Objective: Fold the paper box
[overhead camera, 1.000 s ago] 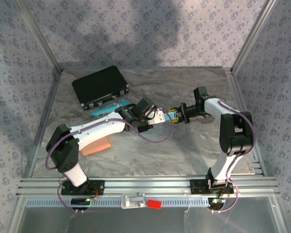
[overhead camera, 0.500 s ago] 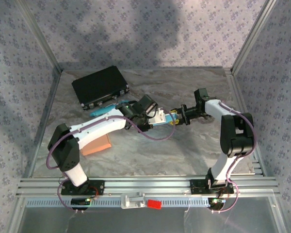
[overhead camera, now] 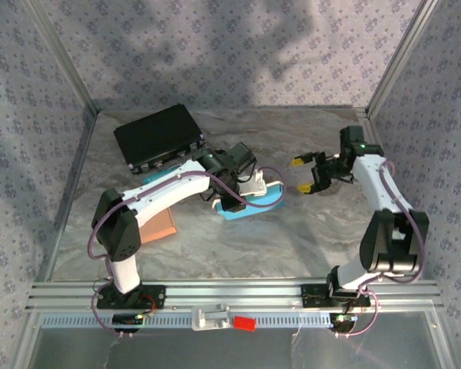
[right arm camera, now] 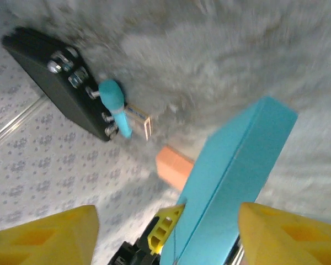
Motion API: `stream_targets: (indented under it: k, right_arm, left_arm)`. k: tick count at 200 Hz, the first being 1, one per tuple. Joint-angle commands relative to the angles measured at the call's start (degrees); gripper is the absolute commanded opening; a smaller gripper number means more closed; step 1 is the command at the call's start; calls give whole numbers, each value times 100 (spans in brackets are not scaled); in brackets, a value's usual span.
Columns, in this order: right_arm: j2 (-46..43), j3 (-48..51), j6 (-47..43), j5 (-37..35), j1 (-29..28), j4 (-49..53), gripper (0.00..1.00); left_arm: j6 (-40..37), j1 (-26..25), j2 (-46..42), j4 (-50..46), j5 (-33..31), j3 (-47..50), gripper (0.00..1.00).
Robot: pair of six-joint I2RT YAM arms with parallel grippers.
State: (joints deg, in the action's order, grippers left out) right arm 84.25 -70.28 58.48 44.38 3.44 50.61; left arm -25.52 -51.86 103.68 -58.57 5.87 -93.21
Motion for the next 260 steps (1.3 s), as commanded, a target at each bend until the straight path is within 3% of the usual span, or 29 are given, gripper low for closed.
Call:
stream_targets:
  k: [1,22,54,94,138,184,260]
  right_arm:
    - [-542,-200,-1310,-1433,-16,384,63]
    - [-1136,-26,-2151,-2220,-286,53,58]
    - [-1841,568,-3972,-3313,-1563,-689,45]
    - [-2750,2023,-5614,-2048,-1776,-2263,30]
    - [-2131,1808,-6919,-1101,-1850,-2023,26]
    - [-1290,1244,-7459,-988,-2175,-1650,34]
    - [-494,603,-7413,-1097,-2324,-1123,21]
  left_arm:
    - [287,4,184,-1041,118,-438,27]
    - [563,9,440,-1517,44,-722,26]
    - [653,11,581,-1654,30,-684,26]
    - [551,129,670,-1453,31,-620,29]
    - [378,233,768,-1399,96,-619,29]
    - [337,321,766,-1342,121,-655,30]
    - [294,339,768,-1315,151,-646,30]
